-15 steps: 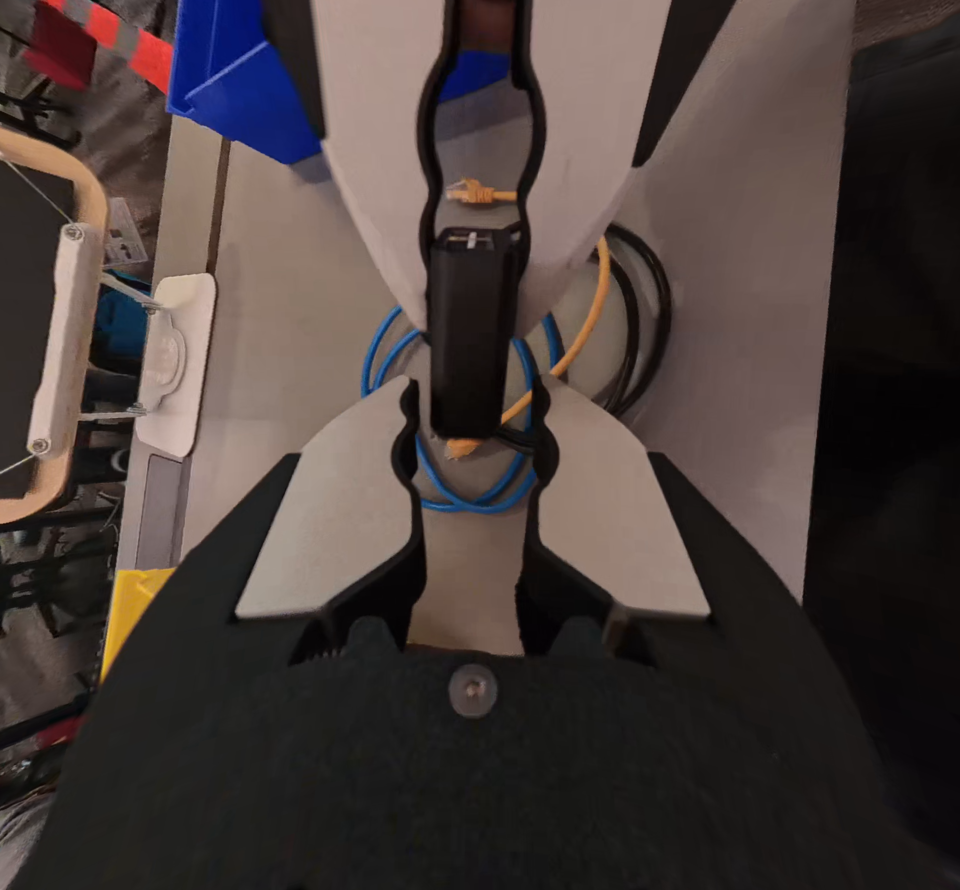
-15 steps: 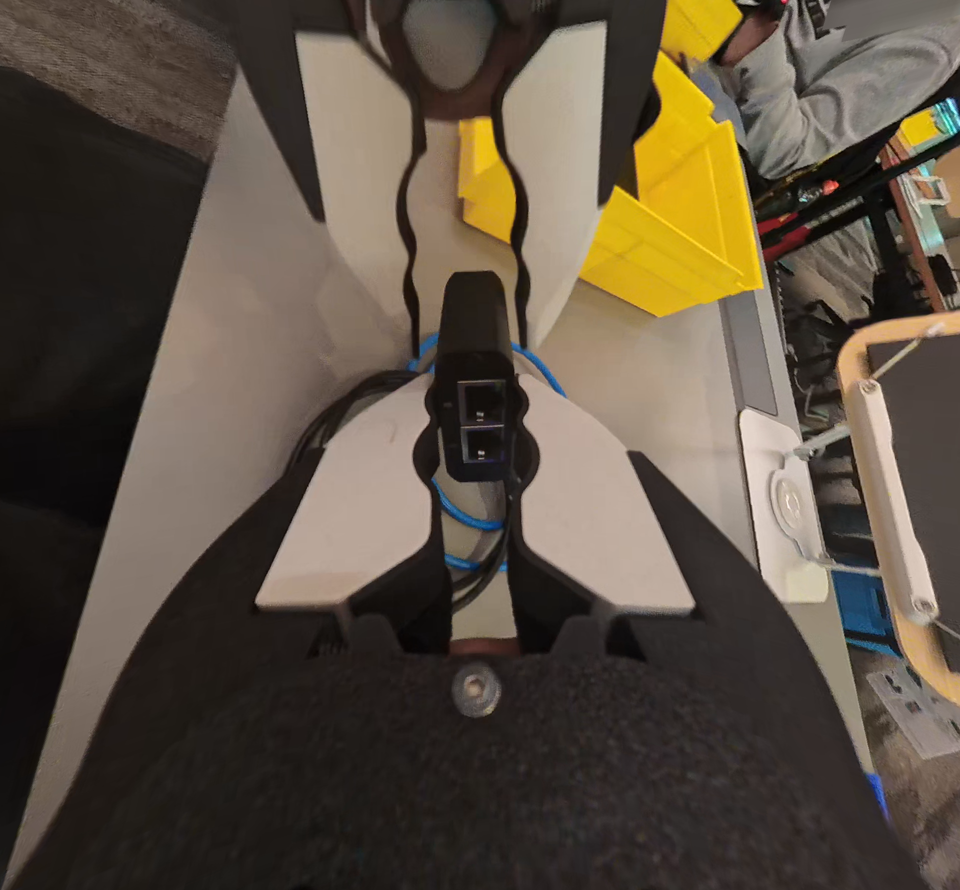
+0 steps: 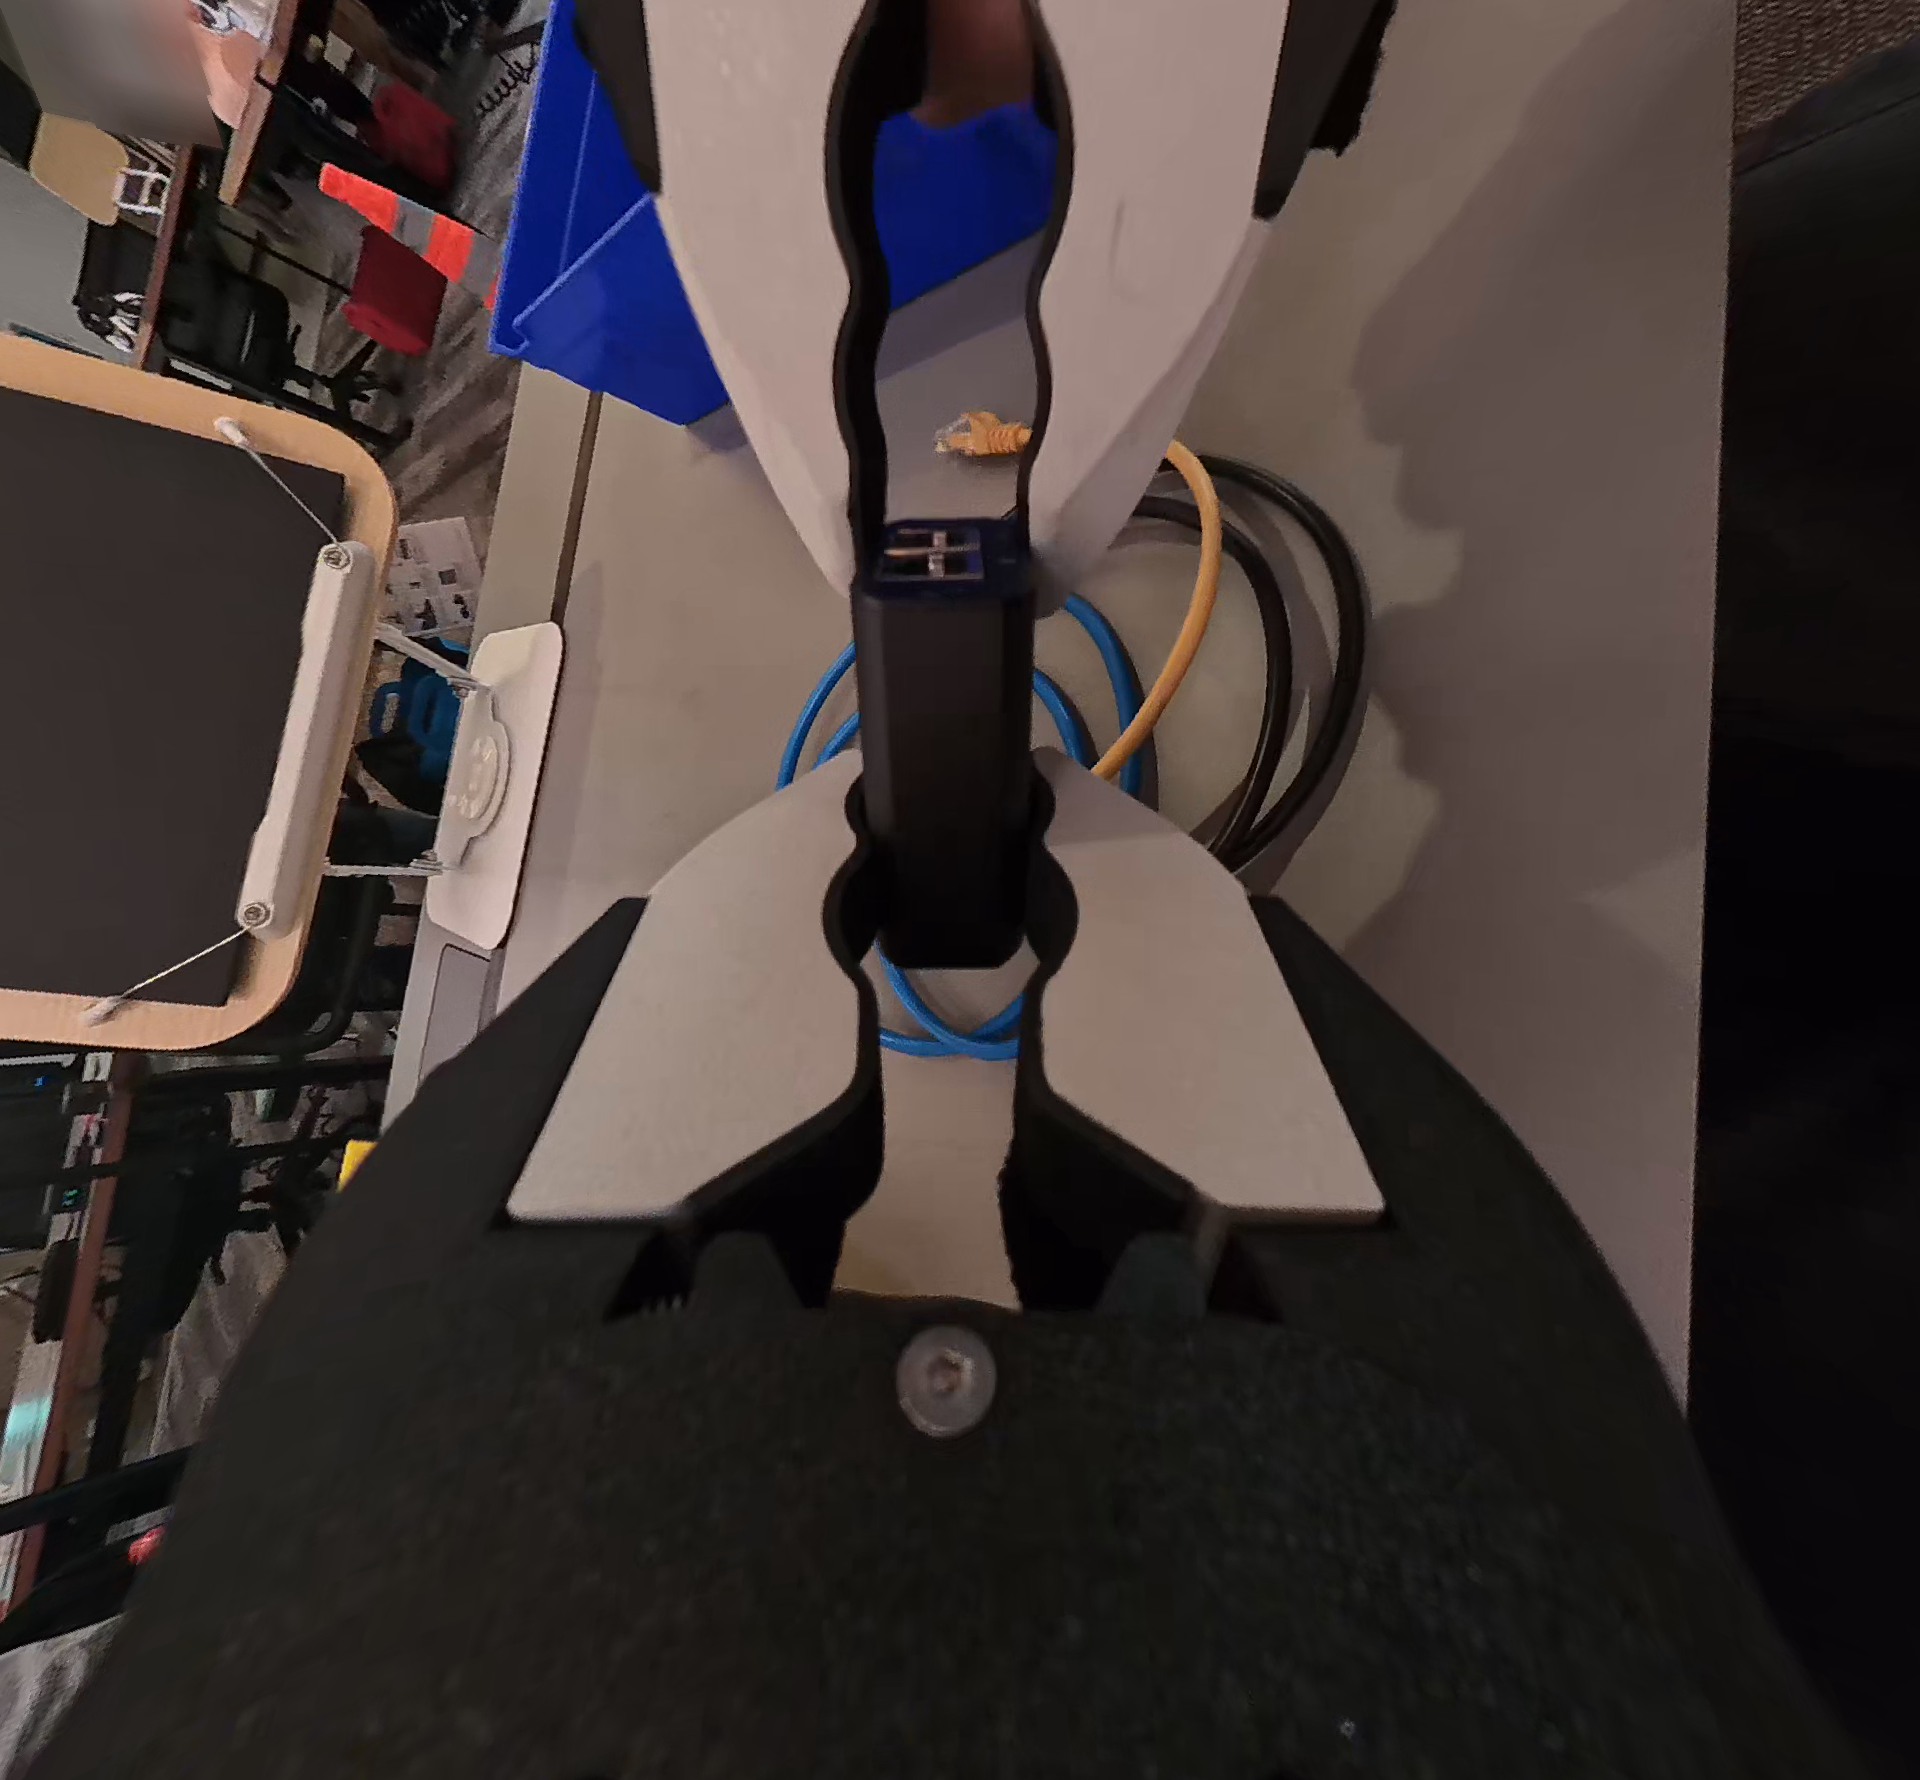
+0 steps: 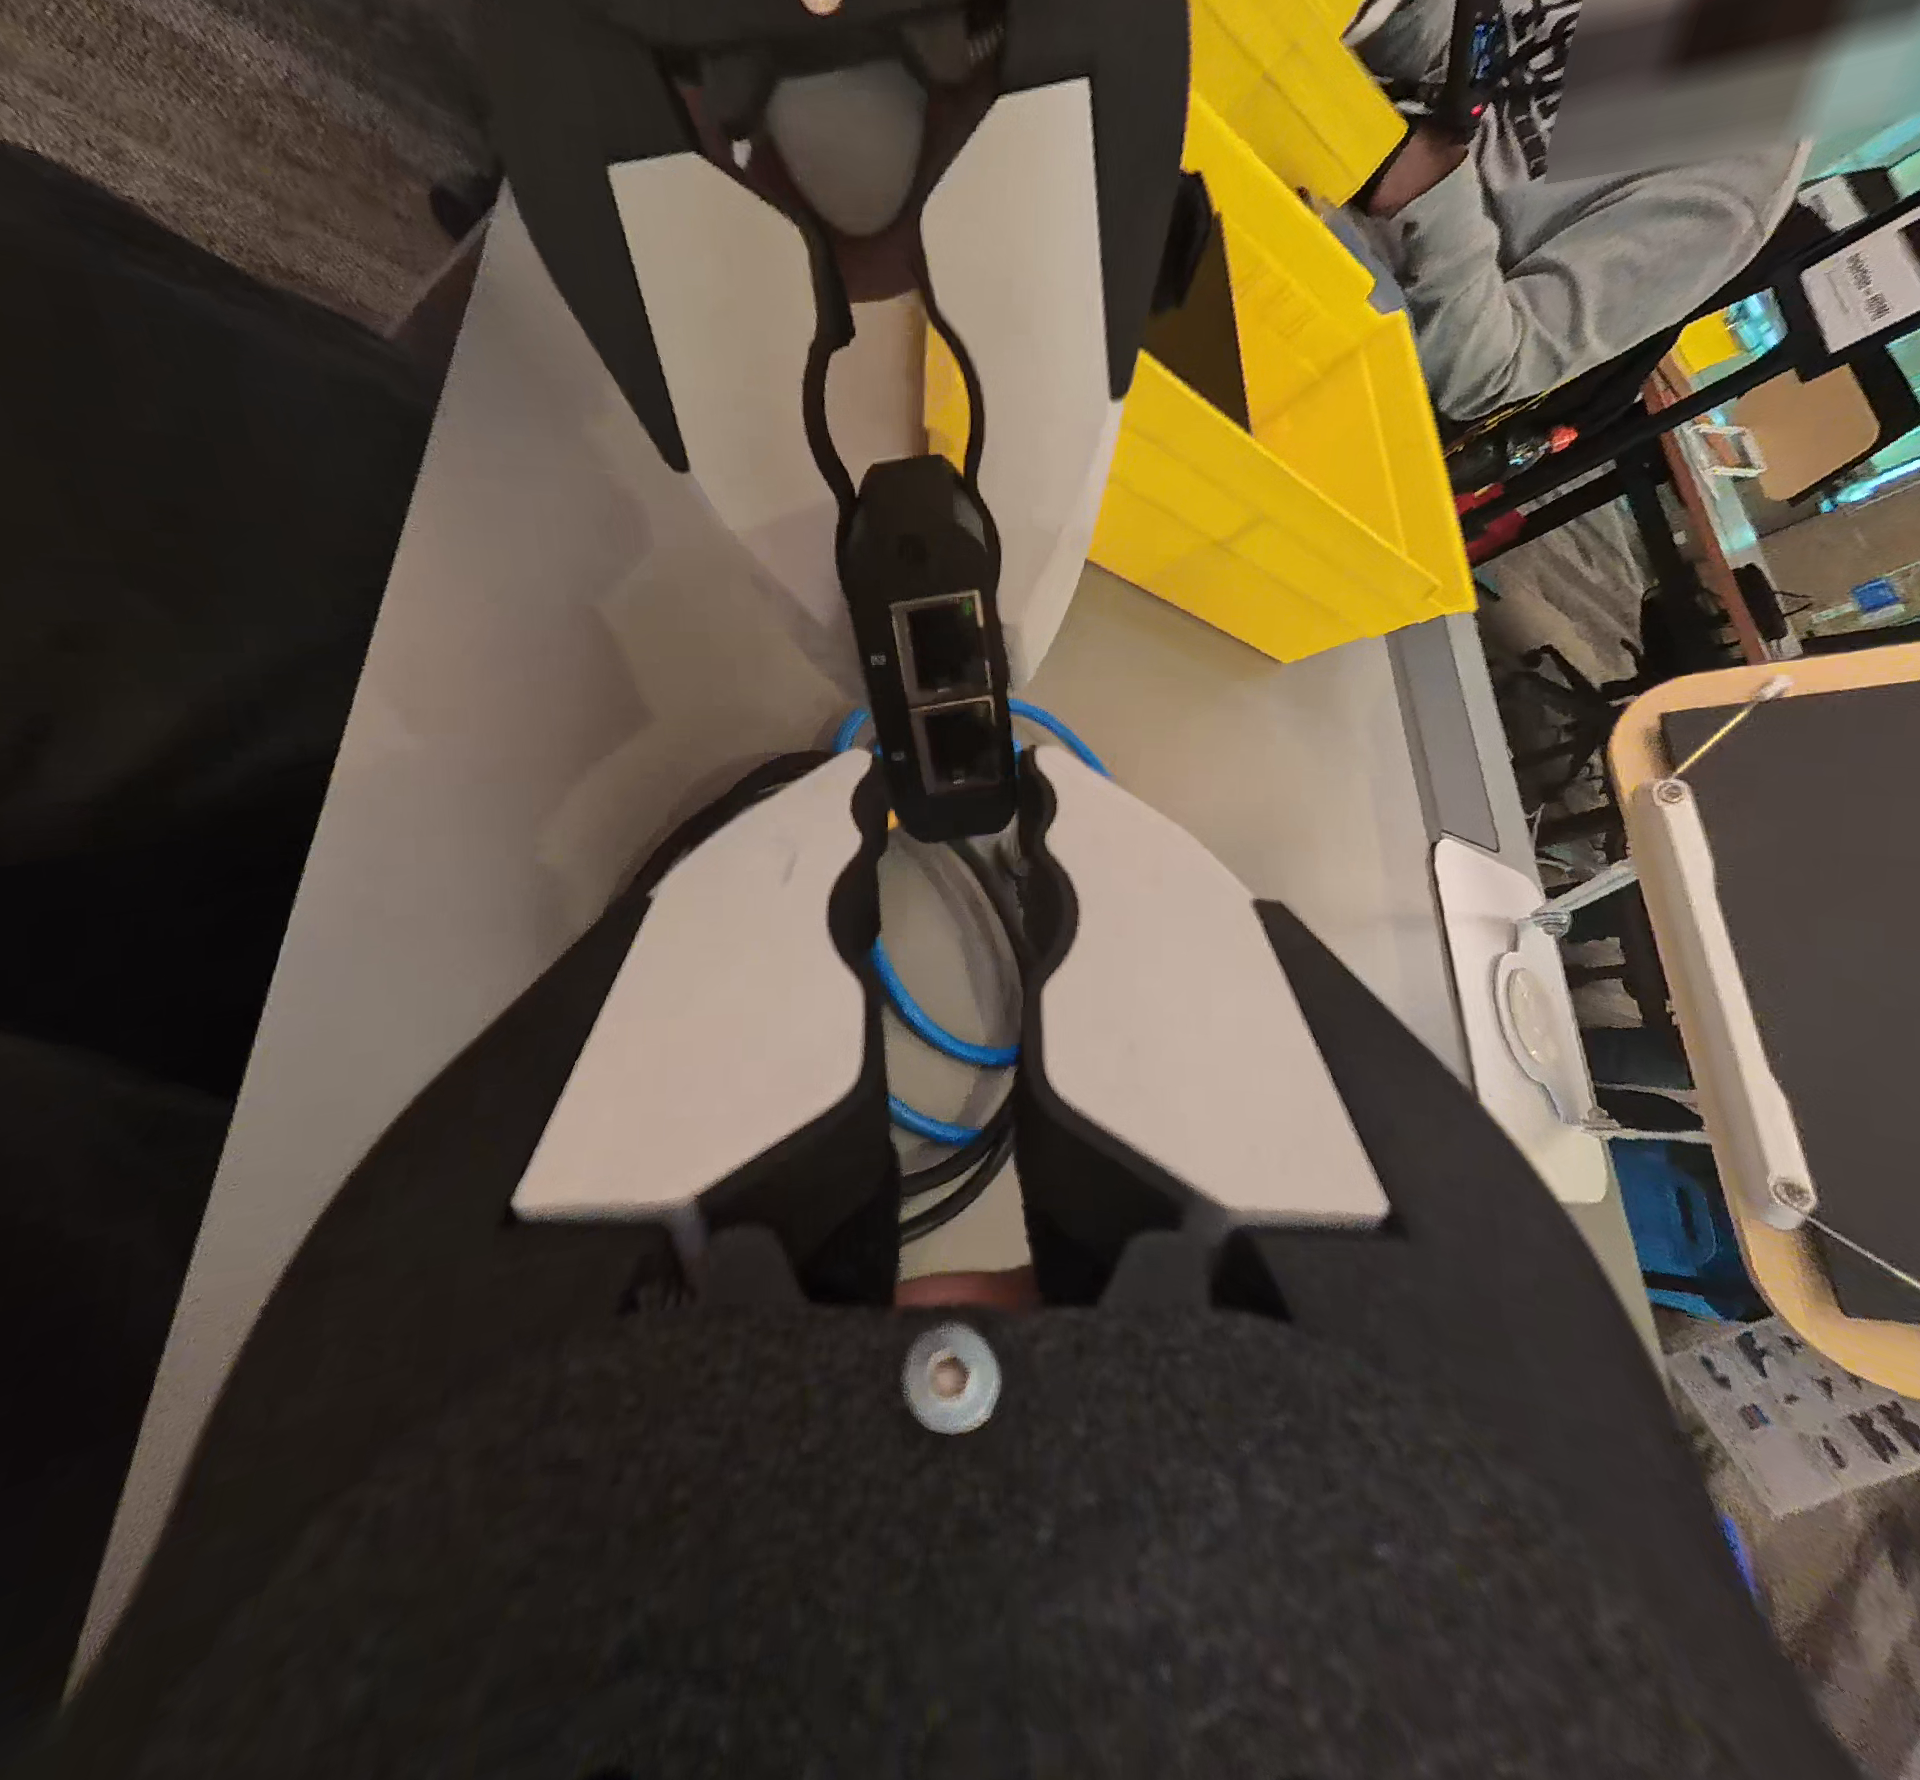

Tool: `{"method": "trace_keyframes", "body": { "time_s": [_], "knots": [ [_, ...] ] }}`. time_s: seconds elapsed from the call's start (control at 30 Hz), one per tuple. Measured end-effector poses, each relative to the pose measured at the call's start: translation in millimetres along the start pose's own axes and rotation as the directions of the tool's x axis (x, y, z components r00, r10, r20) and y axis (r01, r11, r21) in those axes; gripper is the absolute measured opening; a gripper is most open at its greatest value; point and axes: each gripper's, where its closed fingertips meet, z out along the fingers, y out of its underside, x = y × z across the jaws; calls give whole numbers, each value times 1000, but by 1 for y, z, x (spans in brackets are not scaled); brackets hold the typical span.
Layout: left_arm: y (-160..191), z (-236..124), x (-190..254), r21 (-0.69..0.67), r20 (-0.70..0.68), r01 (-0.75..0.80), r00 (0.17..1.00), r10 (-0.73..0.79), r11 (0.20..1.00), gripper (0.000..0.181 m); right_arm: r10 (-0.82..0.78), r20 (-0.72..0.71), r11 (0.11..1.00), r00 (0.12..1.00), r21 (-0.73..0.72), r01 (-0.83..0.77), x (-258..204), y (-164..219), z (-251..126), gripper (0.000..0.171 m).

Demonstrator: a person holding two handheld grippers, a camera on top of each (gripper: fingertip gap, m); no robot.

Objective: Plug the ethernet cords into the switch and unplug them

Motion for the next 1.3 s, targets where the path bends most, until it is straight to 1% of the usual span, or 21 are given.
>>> {"method": "trace_keyframes", "body": {
  "time_s": [0.03, 0.17, 0.27, 0.3, 0.33, 0.4, 0.5, 0.57, 0.6, 0.67, 0.7, 0.77, 0.83, 0.9, 0.97, 1.03, 1.1, 1.17, 1.23, 1.27, 1.3],
  "knots": [
    [-1, -1, 0, 7, 6, -2, 1000, 2, 1000, 25, 7, 11, 1000, 1000, -12, -7, -1, 0, 0, 23],
    [-12, -7, 0, 55, -13, -10, 1000, 11, 998, 25, -43, -4, 999, 999, 24, 43, -2, -14, 0, 23],
    [-14, -7, 0, 44, -15, -49, 999, 50, 998, 26, -79, -3, 995, 997, 60, 79, -1, -24, -2, 22],
    [-16, -5, 0, 41, -18, -58, 998, 59, 997, 27, -68, 20, 995, 997, 71, 67, -3, -27, -1, 22],
    [-16, -4, 0, 24, -14, -67, 998, 67, 997, 27, -67, 29, 996, 997, 68, 65, -4, -29, 1, 22],
    [-14, -1, -4, -4, 3, -69, 998, 69, 998, 27, -90, 1, 995, 996, 35, 90, 0, -25, 3, 22],
    [-17, -3, -10, 32, 31, -44, 999, 43, 999, 26, -1, -5, 995, 1000, 101, 2, 4, -29, -4, 23],
    [-10, -2, -22, 3, 102, -62, 993, 61, 998, 26, 83, -8, 991, 997, 108, -82, 13, -23, -13, 22],
    [-4, 1, -28, -12, 137, -65, 988, 66, 998, 26, 153, -4, 983, 988, 102, -152, 18, -17, -17, 25],
    [9, 7, -40, -13, 220, -40, 975, 42, 999, 26, 333, -5, 939, 943, 90, -331, 29, -1, -23, 28],
    [16, 11, -48, -6, 272, -16, 962, 17, 1000, 26, 432, -6, 899, 902, 87, -430, 33, 8, -24, 28],
    [28, 21, -62, 24, 355, 57, 933, -61, 998, 26, 624, 36, 779, 781, 42, -625, 28, 32, -20, 39],
    [35, 35, -76, 70, 417, 125, 898, -143, 990, 26, 746, 51, 665, 664, 11, -747, 18, 55, -13, 40],
    [41, 52, -92, 72, 454, 148, 876, -164, 986, 26, 797, 18, 605, 604, -36, -796, 8, 76, -9, 42],
    [43, 70, -110, 92, 466, 171, 863, -194, 981, 26, 818, -22, 573, 575, -50, -818, 0, 87, -8, 43],
    [45, 86, -124, 130, 435, 213, 865, -249, 968, 27, 839, -63, 539, 541, -56, -841, -7, 93, -10, 42],
    [44, 96, -133, 184, 412, 243, 861, -299, 953, 27, 837, -104, 534, 538, -62, -843, -14, 98, -13, 41],
    [44, 99, -136, 245, 405, 251, 851, -334, 937, 26, 811, -181, 553, 557, -77, -830, -19, 105, -21, 39],
    [44, 96, -135, 240, 416, 207, 861, -293, 948, 26, 772, -316, 558, 551, -78, -826, -15, 123, -34, 33],
    [44, 93, -137, 231, 437, 175, 860, -263, 957, 26, 769, -383, 530, 512, -66, -845, -11, 135, -41, 31],
    [46, 90, -138, 231, 448, 164, 857, -255, 959, 26, 788, -422, 477, 449, -44, -878, -7, 146, -46, 31]
  ]
}}
